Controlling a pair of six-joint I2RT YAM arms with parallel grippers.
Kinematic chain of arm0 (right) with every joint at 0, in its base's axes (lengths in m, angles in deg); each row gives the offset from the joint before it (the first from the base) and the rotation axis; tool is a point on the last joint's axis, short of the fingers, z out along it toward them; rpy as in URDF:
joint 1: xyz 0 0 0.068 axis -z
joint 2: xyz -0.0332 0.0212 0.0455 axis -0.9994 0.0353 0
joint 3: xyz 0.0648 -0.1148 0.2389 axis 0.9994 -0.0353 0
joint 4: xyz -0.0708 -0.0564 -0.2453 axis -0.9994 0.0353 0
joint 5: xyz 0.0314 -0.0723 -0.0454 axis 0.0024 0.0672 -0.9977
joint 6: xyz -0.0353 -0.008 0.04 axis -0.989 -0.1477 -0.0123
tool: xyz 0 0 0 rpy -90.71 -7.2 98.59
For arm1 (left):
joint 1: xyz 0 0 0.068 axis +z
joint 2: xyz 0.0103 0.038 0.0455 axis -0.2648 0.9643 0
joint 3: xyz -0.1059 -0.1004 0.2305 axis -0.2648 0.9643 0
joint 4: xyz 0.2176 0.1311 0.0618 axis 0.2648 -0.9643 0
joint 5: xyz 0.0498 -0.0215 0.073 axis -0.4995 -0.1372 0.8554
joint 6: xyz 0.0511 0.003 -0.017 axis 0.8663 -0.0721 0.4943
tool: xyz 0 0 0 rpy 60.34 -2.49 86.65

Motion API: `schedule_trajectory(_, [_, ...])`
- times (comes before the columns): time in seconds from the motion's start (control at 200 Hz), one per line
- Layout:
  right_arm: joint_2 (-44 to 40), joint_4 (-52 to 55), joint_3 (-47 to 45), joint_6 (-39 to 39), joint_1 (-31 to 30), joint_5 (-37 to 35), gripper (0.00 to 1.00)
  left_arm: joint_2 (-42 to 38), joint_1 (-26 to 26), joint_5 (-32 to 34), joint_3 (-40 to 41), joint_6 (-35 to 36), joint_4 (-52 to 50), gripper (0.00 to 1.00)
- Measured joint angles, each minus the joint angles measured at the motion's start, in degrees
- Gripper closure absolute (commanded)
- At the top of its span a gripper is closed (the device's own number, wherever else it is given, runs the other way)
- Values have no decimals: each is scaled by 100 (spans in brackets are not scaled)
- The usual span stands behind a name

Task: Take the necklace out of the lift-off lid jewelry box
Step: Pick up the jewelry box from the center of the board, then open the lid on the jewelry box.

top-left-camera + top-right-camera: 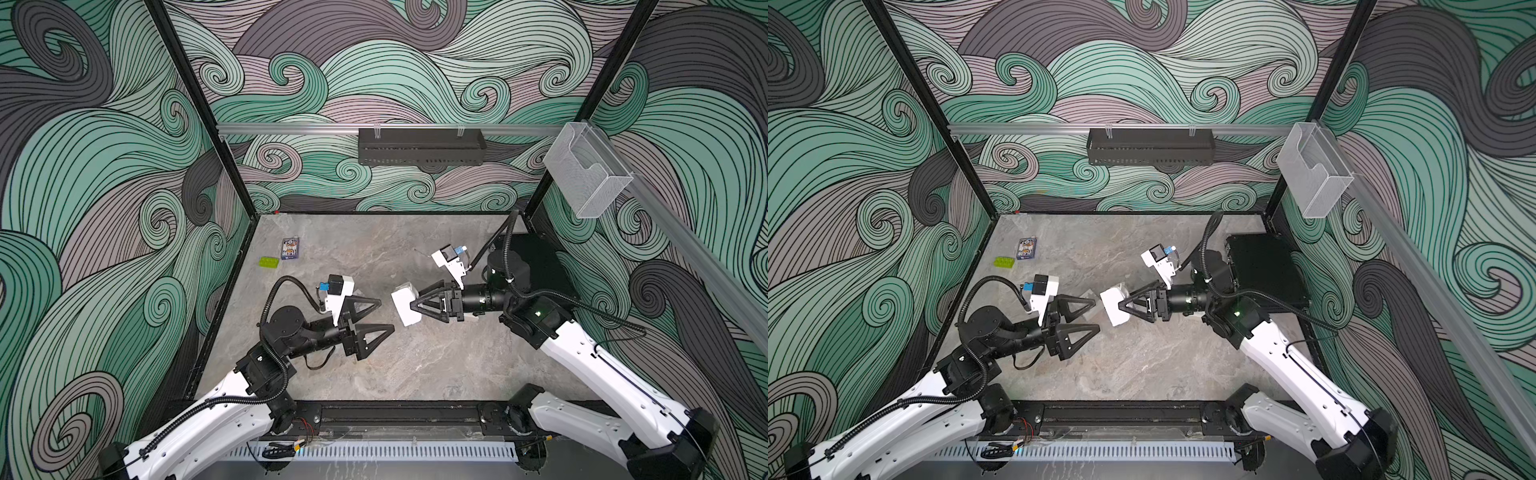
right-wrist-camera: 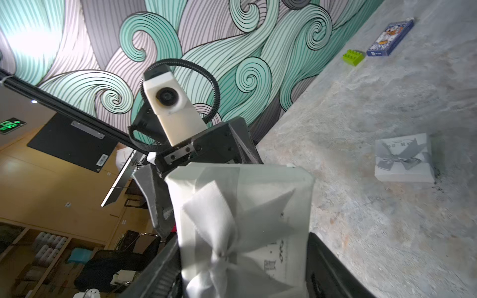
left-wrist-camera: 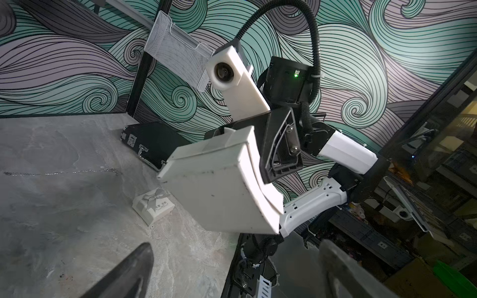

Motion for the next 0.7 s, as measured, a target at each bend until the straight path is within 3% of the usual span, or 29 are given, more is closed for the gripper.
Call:
schedule_trajectory(0.355, [-44, -592, -22, 216, -175, 315, 31, 374, 2, -160, -157, -457, 304, 2])
schedule_trajectory(0.701, [72, -931, -125, 319, -299, 330, 31, 361, 2, -407, -157, -612, 503, 9])
